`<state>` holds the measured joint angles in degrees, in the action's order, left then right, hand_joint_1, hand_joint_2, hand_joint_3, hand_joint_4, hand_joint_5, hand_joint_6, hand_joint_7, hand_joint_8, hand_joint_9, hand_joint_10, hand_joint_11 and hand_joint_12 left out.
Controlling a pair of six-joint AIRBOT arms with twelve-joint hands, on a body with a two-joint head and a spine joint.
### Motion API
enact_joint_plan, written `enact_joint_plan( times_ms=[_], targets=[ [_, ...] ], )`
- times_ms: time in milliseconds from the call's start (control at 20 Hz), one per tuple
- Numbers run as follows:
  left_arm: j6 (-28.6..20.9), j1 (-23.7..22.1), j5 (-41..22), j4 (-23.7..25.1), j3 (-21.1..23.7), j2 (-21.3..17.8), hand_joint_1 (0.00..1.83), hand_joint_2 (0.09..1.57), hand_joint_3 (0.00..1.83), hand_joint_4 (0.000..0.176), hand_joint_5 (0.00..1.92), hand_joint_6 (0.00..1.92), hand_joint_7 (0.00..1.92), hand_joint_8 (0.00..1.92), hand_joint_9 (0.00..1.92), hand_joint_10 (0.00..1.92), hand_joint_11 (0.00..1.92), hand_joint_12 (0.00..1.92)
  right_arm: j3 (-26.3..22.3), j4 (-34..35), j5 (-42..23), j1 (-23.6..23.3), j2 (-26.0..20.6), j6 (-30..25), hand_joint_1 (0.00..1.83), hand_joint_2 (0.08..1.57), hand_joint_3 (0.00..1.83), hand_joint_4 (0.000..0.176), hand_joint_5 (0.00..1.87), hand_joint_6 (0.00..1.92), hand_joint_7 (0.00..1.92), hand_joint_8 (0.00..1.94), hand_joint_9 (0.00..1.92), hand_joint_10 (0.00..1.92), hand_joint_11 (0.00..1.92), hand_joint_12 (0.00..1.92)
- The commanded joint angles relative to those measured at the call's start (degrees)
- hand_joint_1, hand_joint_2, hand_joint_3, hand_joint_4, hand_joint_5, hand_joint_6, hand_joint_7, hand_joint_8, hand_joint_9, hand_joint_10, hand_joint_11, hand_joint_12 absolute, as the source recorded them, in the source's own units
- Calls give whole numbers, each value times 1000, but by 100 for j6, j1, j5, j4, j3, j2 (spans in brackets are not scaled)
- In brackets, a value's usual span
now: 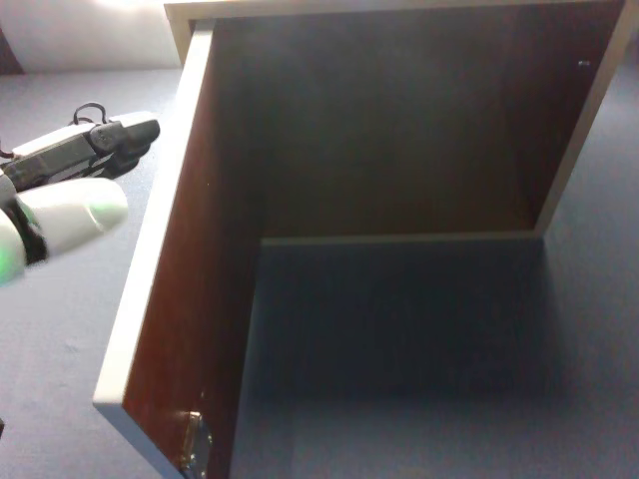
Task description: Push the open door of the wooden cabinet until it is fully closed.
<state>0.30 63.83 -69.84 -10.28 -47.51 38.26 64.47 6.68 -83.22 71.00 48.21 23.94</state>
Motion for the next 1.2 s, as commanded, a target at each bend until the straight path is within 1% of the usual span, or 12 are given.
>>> enact_joint_plan(
  times_ms=[0, 50, 150, 400, 450, 500, 650, 1000, 1150],
  targets=[
    [-30, -62, -657, -52, -31, -6, 0, 1383, 9, 0, 167, 1, 174, 0, 159, 1, 105, 77, 40, 161, -671, -28, 1, -54, 26, 1421, 13, 0, 314, 2, 261, 3, 216, 4, 10, 478],
    [-30, -65, -651, -46, -29, -3, 0, 1388, 4, 0, 146, 0, 153, 0, 151, 0, 106, 64, 40, 161, -671, -28, 2, -54, 14, 1443, 0, 0, 295, 1, 242, 0, 200, 0, 47, 366],
    [-30, -66, -630, 2, -25, -7, 0, 1387, 2, 0, 152, 6, 164, 7, 161, 6, 114, 61, 40, 161, -669, -28, 2, -54, 14, 1450, 2, 0, 296, 2, 241, 1, 199, 1, 54, 351],
    [-30, -127, -505, 267, -38, -18, 0, 1399, 6, 0, 131, 0, 160, 4, 167, 6, 133, 61, 40, 161, -660, -28, 2, -54, 52, 1431, 0, 0, 298, 1, 253, 3, 213, 4, 57, 341],
    [-30, -130, -475, 344, -48, -16, 0, 1440, 5, 0, 142, 0, 170, 1, 180, 2, 142, 43, 40, 161, -660, -30, 2, -54, 50, 1429, 0, 0, 297, 1, 250, 1, 210, 2, 55, 340],
    [-30, -130, -427, 414, -50, -16, 0, 1444, 3, 0, 142, 0, 170, 0, 181, 1, 142, 37, 40, 162, -660, -32, 2, -54, 23, 1432, 0, 0, 287, 1, 243, 1, 209, 1, 58, 337],
    [-30, -136, -323, 487, -41, -17, 0, 1437, 0, 0, 162, 7, 196, 8, 212, 10, 182, 46, 41, 163, -660, -32, 2, -54, 41, 1429, 0, 0, 296, 1, 260, 2, 224, 2, 71, 328],
    [-30, -196, -312, 728, -32, -6, 0, 1458, 5, 0, 154, 4, 178, 5, 182, 3, 155, 22, 44, 163, -660, -39, 7, -54, 74, 1443, 3, 0, 302, 1, 273, 1, 230, 0, 71, 319],
    [-30, -266, -260, 857, -57, 45, 0, 1476, 10, 0, 181, 10, 208, 10, 212, 11, 200, 35, 47, 163, -659, -41, 10, -54, 82, 1437, 0, 0, 309, 2, 284, 2, 239, 2, 83, 320]
  ],
)
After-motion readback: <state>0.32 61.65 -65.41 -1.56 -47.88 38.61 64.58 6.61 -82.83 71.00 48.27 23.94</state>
